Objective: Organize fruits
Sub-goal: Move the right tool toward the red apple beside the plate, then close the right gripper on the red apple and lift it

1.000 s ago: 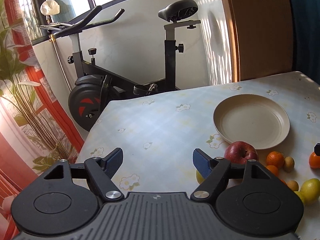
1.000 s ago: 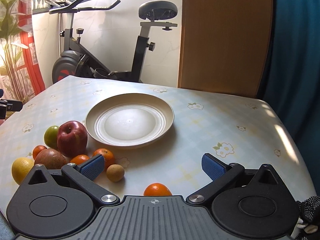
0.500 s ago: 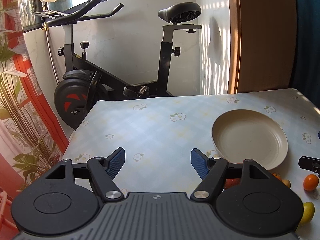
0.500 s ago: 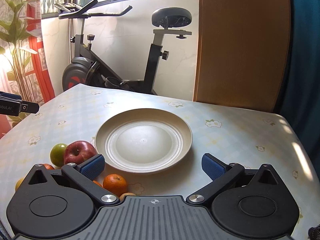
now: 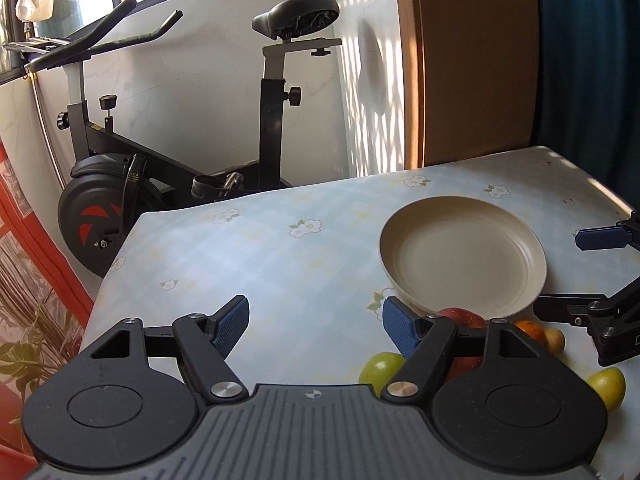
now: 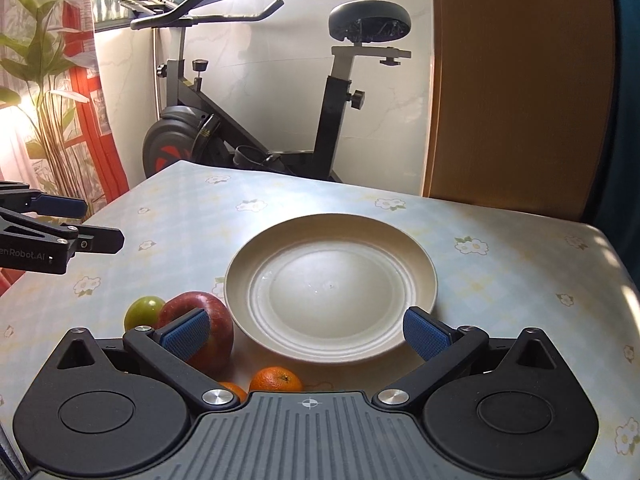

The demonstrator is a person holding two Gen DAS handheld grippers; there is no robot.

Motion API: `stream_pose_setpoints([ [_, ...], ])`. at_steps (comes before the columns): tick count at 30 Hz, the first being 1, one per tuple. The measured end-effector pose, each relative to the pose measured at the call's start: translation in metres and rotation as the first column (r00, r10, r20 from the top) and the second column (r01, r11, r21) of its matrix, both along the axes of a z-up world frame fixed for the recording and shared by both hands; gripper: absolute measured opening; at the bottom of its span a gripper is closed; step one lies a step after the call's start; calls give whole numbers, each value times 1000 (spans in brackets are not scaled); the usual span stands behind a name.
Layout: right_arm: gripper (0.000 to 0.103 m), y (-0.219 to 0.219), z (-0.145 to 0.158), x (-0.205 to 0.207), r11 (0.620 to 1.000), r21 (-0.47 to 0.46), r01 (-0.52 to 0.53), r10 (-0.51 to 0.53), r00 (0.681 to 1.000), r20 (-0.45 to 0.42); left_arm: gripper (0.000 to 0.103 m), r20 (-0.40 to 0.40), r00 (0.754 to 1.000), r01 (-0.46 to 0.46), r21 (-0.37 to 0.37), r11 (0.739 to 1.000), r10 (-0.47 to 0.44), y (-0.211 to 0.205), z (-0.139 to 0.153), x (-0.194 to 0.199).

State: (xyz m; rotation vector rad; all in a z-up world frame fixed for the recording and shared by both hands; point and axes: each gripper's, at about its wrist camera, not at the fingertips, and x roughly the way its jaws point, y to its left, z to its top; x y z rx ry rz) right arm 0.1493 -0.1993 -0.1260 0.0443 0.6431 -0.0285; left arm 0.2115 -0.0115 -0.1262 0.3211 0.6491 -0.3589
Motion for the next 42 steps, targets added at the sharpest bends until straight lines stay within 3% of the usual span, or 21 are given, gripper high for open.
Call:
stream_pose_setpoints([
  [2, 103, 5, -2, 4, 1000, 10, -14, 14, 1000, -11, 79, 38, 999, -13, 19, 1000, 13, 0, 0, 0],
  [5, 103, 11, -4, 8, 999, 18, -33, 33, 999, -26, 85, 134, 990, -45, 109, 993, 30, -6, -1, -3],
  [9, 99, 21, -6, 14, 997, 31, -74, 76, 995, -60, 85, 101, 995, 3, 126, 992, -16, -7, 2, 5],
  [13, 90, 26, -7, 19, 995, 60, -80, 85, 993, -79, 85, 60, 998, 28, 92, 995, -33, -3, 3, 11],
  [18, 80, 31, -11, 21, 994, 87, -72, 81, 991, -106, 81, -58, 995, 73, -40, 996, -76, 6, 0, 22],
  [23, 72, 38, -13, 24, 991, 107, -85, 98, 988, -121, 54, -134, 980, 132, -105, 986, -145, 2, -7, 28],
  [25, 58, 40, -15, 25, 990, 103, -93, 106, 986, -129, 34, -141, 978, 139, -117, 983, -155, 1, -9, 28],
  [27, 56, 41, -15, 25, 988, 116, -100, 116, 984, -135, 34, -170, 971, 141, -144, 979, -165, -1, -15, 29],
  [32, 55, 40, -17, 28, 982, 156, -105, 128, 980, -149, 34, -270, 928, 202, -207, 957, -255, -10, -34, 30],
  [42, 55, 46, -21, 35, 977, 178, -114, 147, 972, -182, 35, -329, 892, 223, -274, 935, -310, -10, -39, 39],
])
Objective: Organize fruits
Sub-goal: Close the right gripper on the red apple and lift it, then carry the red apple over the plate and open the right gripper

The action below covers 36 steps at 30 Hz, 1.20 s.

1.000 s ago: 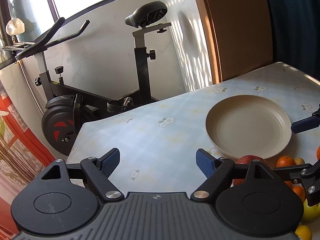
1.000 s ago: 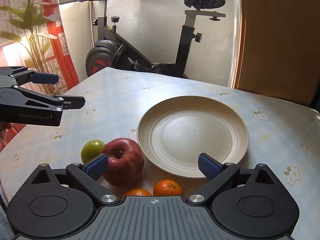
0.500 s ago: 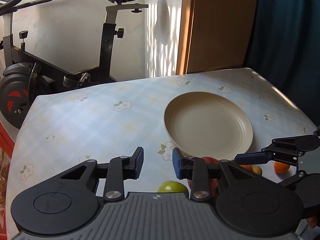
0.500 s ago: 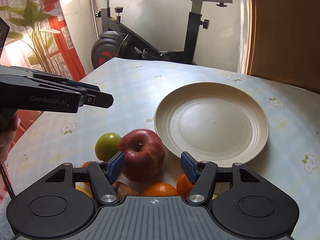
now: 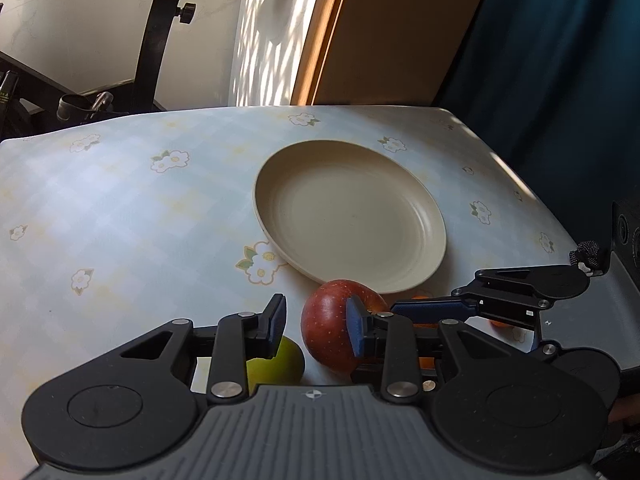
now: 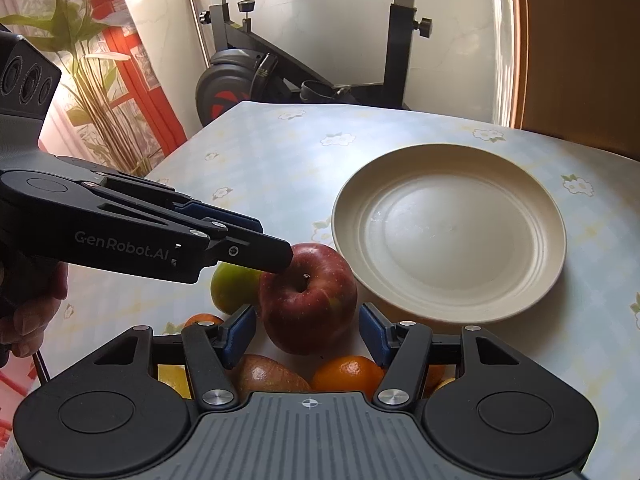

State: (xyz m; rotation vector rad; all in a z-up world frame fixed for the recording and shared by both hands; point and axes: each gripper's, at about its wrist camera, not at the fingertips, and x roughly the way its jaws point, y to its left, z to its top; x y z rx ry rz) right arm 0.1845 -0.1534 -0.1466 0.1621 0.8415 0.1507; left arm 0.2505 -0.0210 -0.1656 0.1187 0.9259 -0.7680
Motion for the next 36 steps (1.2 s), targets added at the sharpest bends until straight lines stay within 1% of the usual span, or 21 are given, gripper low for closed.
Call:
stream_pose_setpoints([
  [6, 55, -2, -6, 5, 1000, 11, -4, 4, 1000, -21, 35, -20, 999, 38, -13, 999, -38, -5, -1, 4],
  [8, 54, -2, -7, 7, 1000, 17, 0, 1, 1000, -25, 37, -21, 999, 48, -13, 999, -49, -7, -2, 4],
  [9, 53, -2, -8, 8, 1000, 19, 1, 0, 1000, -27, 40, -21, 998, 52, -9, 999, -52, -7, -3, 2],
  [10, 52, -2, -9, 9, 1000, 21, 2, -1, 1000, -29, 41, -20, 998, 52, -5, 999, -53, -8, -3, 2],
  [13, 52, -3, -11, 10, 1000, 25, 3, -3, 1000, -29, 41, -24, 998, 61, 5, 998, -61, -11, -6, 3],
  [21, 53, -3, -13, 10, 999, 32, 3, -2, 1000, -21, 39, -16, 998, 54, -11, 998, -54, -8, -6, 3],
  [25, 52, -2, -12, 6, 999, 42, 7, -7, 1000, -19, 39, -10, 998, 55, 0, 999, -55, -9, -5, 1],
  [28, 52, -2, -9, 3, 999, 42, 8, -7, 1000, -9, 39, 10, 998, 58, 3, 998, -58, -10, -1, -5],
  [36, 52, -5, 9, -5, 1000, 20, 4, -5, 999, 42, 39, 42, 998, 51, -22, 998, -50, -10, 16, -10],
])
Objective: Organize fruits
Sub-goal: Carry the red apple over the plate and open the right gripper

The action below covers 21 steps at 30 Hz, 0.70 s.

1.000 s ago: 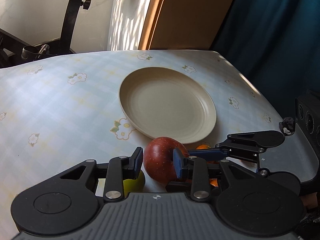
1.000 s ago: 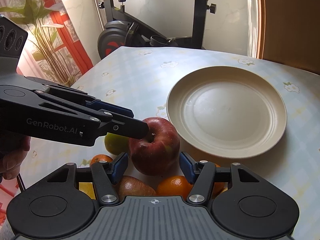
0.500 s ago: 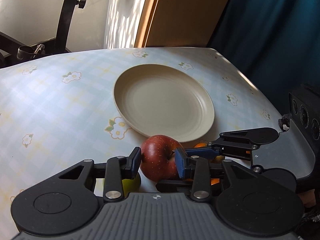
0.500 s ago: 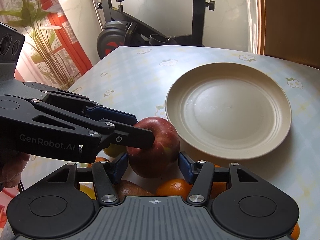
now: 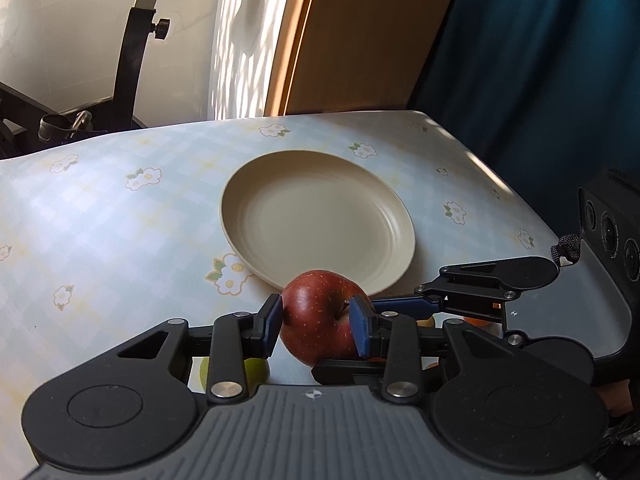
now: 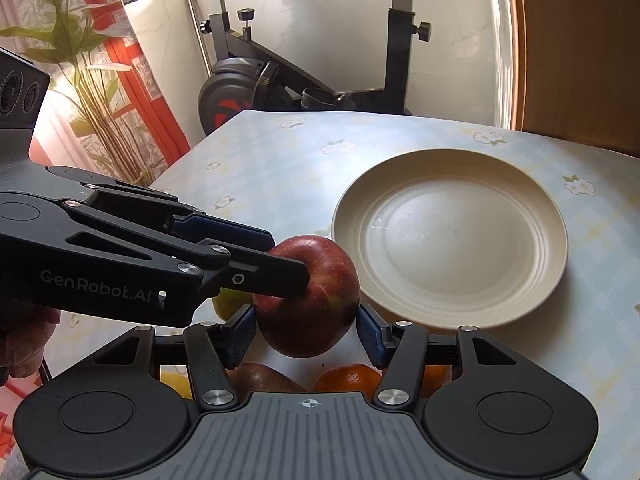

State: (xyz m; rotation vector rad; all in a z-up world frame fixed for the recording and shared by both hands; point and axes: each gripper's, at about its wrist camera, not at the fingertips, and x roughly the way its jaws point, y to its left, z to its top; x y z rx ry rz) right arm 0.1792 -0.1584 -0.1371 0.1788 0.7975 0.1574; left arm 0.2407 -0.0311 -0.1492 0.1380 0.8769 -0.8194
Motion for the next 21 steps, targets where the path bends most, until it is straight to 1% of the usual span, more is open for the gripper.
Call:
stream_pose_setpoints([
  [9, 52, -15, 22, -3, 1000, -9, 8, -7, 998, 60, 39, 60, 998, 16, -5, 1000, -16, -16, 25, -2],
  [12, 52, -22, 27, 2, 1000, -15, 12, -11, 997, 72, 39, 74, 997, 25, -6, 1000, -24, -23, 28, 1],
  [21, 52, -41, 26, 43, 999, -52, 5, 0, 996, 93, 39, 79, 997, -4, -6, 1000, 5, -42, 28, 39],
])
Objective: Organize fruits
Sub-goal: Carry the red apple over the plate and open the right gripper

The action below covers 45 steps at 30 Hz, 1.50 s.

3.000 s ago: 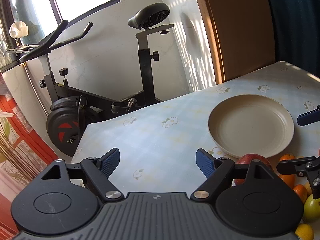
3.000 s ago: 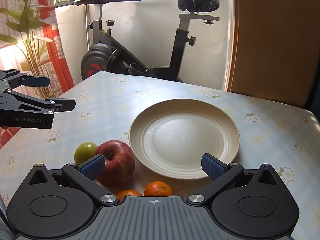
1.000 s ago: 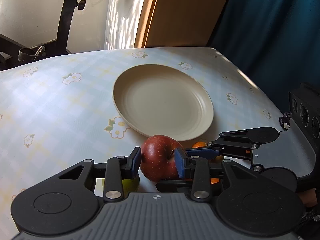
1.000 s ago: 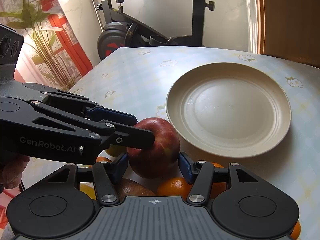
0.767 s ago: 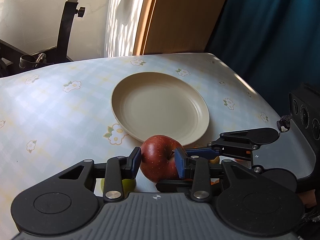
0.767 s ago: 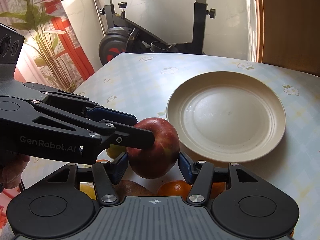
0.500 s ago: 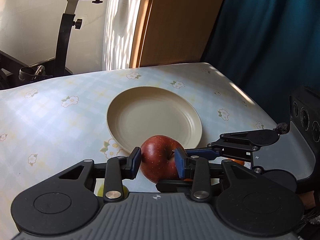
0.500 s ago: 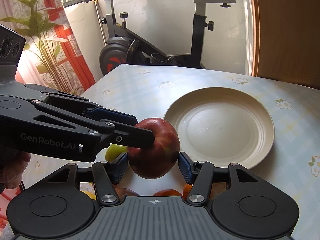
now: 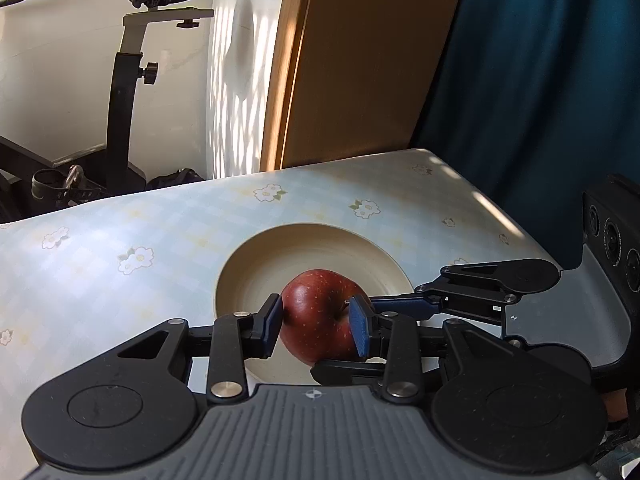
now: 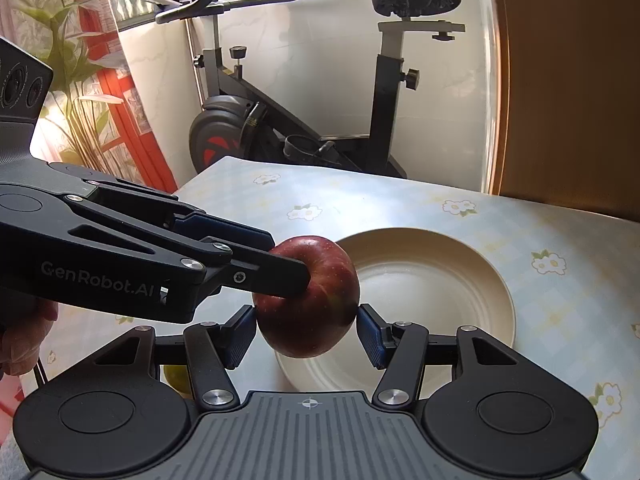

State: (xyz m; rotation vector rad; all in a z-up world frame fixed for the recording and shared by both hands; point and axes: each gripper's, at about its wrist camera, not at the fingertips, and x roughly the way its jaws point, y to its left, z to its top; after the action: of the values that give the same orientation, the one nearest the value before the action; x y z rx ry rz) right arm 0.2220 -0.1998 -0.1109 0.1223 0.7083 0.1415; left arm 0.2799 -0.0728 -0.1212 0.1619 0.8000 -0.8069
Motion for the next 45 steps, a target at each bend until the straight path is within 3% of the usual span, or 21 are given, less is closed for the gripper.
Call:
stream_pose_setpoints([
  [11, 52, -6, -21, 46, 999, -44, -30, 28, 999, -36, 39, -71, 995, -72, -15, 997, 71, -7, -21, 49],
  [25, 52, 0, -44, 74, 997, -56, -55, 52, 997, -60, 39, -98, 986, -138, -5, 990, 137, -3, -37, 62],
  [36, 55, 2, -45, 73, 997, -75, -27, 23, 999, -47, 42, -61, 982, -176, 18, 984, 177, -4, -39, 59],
  [45, 58, -21, -29, 36, 999, -47, 24, -25, 1000, -11, 43, -41, 977, -209, 45, 977, 211, -4, -34, 52],
])
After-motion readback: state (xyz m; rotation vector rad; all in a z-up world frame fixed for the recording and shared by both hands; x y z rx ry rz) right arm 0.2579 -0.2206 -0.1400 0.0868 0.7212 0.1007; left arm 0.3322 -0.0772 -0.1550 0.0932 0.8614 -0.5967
